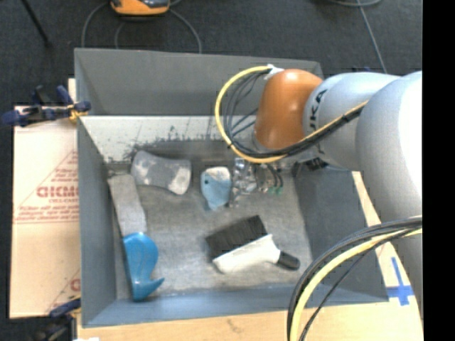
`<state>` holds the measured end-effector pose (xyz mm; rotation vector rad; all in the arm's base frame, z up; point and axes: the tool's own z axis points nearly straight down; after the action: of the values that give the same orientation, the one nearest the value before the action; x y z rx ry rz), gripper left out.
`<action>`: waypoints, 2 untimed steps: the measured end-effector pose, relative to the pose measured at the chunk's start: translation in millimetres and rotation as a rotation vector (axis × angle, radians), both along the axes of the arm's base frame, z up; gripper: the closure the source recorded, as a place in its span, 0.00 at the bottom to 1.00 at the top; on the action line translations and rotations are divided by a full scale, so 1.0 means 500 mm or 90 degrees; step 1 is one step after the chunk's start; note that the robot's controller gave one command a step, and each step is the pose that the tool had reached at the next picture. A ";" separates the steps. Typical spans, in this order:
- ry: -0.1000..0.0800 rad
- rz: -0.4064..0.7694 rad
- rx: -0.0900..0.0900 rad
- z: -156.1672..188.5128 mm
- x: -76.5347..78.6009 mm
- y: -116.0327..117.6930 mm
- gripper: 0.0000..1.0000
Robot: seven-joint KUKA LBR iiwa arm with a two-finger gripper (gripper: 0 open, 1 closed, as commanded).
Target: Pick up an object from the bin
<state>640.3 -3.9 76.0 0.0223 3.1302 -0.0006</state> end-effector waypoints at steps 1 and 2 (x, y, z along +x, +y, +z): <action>0.002 0.000 0.000 0.008 -0.003 0.000 1.00; 0.004 0.001 0.000 0.030 -0.003 -0.001 1.00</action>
Offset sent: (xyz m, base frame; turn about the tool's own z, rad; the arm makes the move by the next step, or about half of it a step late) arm 0.0000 -0.0001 0.0296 0.0000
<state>639.0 -4.5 91.1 0.0210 3.1363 -0.0018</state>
